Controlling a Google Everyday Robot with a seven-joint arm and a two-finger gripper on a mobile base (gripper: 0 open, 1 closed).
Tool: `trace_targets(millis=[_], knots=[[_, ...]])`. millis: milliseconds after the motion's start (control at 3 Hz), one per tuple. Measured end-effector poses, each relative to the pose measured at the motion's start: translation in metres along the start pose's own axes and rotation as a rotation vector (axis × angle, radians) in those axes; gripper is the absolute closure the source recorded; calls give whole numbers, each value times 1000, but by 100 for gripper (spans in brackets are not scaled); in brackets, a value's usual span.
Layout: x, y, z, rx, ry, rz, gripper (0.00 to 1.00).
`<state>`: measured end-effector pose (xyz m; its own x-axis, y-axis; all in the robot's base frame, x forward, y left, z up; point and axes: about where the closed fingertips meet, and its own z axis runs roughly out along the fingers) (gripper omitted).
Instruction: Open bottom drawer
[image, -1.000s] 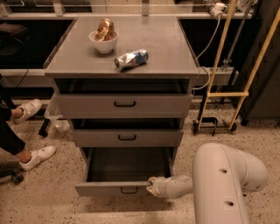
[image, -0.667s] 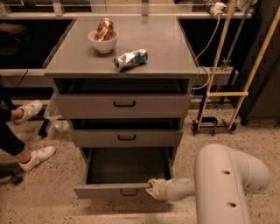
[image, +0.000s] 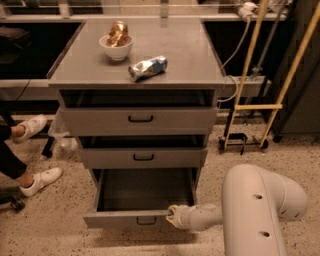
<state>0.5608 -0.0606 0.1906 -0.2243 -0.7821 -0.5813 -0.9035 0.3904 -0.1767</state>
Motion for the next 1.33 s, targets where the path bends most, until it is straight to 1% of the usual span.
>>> trace_targets(millis=[667,1000,1333], knots=[[2,4,-3,3,-5,4,100],[18,13,-13,1,16,27,100],[18,13,-13,1,16,27,100]])
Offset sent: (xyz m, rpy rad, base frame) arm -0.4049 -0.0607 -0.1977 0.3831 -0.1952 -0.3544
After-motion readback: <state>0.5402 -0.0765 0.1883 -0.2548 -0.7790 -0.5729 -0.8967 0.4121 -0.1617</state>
